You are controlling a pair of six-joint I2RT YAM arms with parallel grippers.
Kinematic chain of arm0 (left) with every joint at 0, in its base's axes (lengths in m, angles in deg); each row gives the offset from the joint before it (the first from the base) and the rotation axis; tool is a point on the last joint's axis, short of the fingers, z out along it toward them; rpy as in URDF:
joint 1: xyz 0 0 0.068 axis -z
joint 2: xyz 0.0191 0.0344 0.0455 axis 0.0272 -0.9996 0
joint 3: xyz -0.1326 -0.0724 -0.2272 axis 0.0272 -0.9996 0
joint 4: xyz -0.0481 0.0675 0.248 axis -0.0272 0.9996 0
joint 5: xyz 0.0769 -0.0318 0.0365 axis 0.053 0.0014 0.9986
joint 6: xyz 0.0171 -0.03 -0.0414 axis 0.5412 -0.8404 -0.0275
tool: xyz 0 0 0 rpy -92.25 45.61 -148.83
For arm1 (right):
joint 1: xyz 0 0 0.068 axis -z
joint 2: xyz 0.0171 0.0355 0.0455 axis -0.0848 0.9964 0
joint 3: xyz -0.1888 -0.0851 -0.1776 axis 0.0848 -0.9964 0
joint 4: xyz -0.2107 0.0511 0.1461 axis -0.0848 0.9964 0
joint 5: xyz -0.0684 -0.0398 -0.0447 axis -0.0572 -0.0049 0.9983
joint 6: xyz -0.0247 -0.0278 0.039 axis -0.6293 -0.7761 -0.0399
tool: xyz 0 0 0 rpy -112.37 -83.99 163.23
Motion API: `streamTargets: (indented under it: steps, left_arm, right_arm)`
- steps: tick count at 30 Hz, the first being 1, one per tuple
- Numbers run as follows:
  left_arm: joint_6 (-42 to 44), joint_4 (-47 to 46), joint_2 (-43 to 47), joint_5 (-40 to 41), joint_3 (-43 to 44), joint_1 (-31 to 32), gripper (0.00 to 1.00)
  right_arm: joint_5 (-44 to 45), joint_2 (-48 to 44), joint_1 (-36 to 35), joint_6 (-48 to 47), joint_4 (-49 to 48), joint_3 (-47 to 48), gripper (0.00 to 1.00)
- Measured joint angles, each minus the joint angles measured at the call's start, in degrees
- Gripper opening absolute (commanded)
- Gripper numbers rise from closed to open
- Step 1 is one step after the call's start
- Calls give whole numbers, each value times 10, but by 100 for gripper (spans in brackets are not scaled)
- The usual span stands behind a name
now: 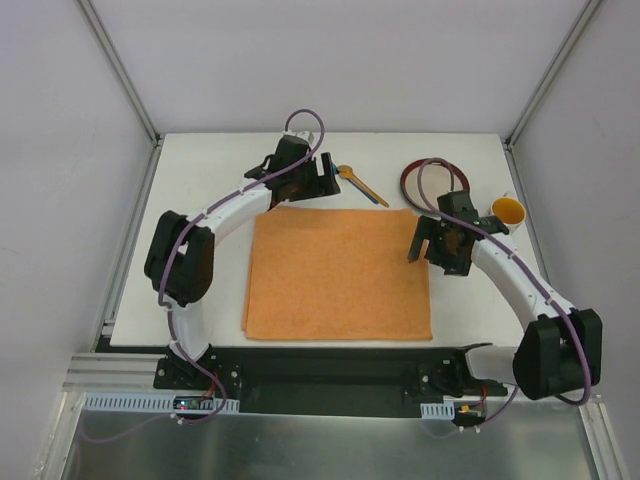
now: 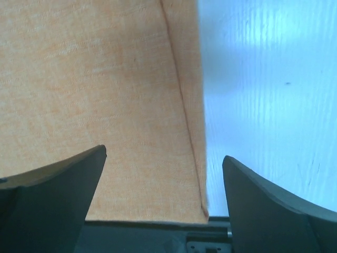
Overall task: Set the dinner table for one person
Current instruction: Move the cup to the corner of the board.
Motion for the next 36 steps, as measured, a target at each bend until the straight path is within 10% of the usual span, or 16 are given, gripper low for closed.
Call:
streamTargets:
  steps: [22,36]
  left_arm:
    - [50,65,323,5,-264,2,83]
    - [66,106,347,11,-287,16,82]
  right_arm:
    - [-66,363,142,-56,-61,305,97]
    - [-100,478,216,-86,-57,444,99]
